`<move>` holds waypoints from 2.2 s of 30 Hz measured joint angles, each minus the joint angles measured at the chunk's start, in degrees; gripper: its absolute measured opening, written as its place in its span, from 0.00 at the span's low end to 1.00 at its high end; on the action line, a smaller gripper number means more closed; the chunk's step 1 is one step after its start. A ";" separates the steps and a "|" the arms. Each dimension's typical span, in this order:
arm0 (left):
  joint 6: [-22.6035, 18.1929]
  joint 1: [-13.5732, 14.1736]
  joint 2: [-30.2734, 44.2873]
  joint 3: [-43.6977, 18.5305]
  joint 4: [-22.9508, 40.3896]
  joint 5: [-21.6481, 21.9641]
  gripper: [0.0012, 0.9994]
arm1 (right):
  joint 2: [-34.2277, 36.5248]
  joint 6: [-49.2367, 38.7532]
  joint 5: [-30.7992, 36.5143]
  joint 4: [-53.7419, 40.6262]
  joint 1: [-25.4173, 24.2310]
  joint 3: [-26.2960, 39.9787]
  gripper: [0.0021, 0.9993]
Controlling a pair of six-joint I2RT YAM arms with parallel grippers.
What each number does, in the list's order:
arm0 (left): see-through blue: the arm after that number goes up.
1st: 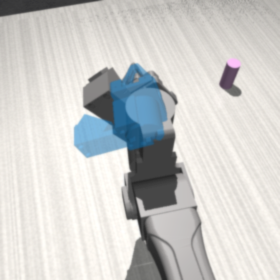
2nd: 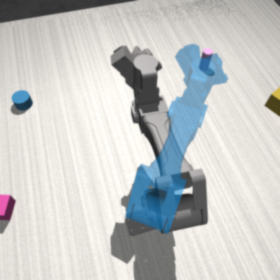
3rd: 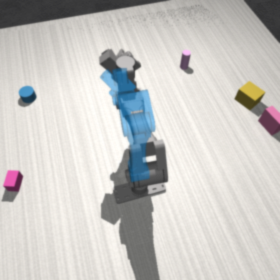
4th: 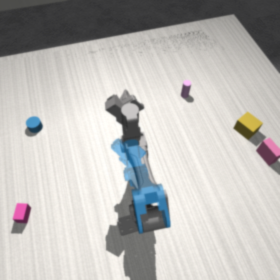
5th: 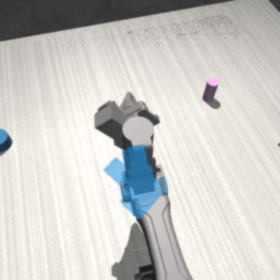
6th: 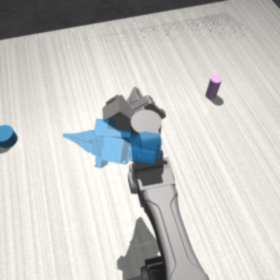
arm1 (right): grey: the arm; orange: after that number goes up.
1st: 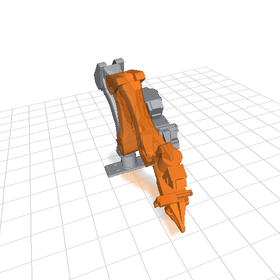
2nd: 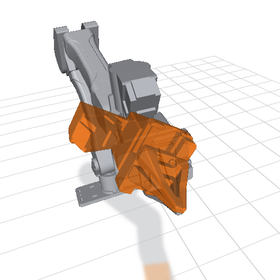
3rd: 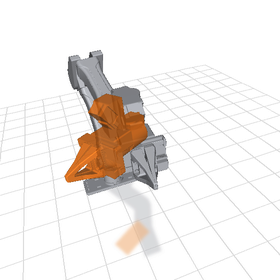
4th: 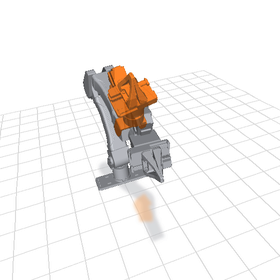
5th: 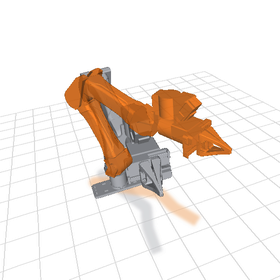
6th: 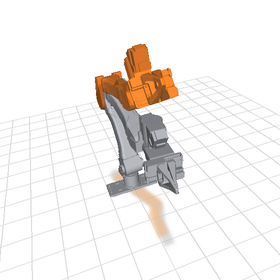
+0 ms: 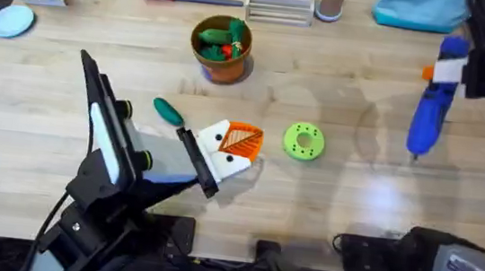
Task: Pick up the gripper from the table and insert it into the empty holder that is missing its gripper. Then pick up a screw, insert it into the mounting hole, and use the screwdriver to tighten it. Finally, clean up the table by picking up the vegetable and placing it into the bucket.
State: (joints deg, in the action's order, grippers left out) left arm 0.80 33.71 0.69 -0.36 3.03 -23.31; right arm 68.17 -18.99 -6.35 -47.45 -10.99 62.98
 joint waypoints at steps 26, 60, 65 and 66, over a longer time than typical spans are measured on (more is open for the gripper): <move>2.22 0.00 0.00 0.00 0.02 1.09 0.01 | -10.65 16.14 -8.91 48.57 48.55 -3.65 0.02; 3.13 0.00 0.00 0.00 0.07 2.14 0.01 | -6.94 19.02 -9.84 67.63 61.77 -14.32 0.02; 3.13 0.00 0.00 0.00 0.07 2.14 0.01 | -6.94 19.04 -9.84 67.37 61.77 -14.32 0.02; 3.13 0.00 0.00 0.00 0.07 2.14 0.01 | -6.92 19.04 -9.84 67.07 61.77 -14.32 0.02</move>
State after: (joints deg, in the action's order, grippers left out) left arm 3.92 33.71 0.69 -0.36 3.09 -21.17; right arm 61.25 0.05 -16.19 19.62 50.78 48.66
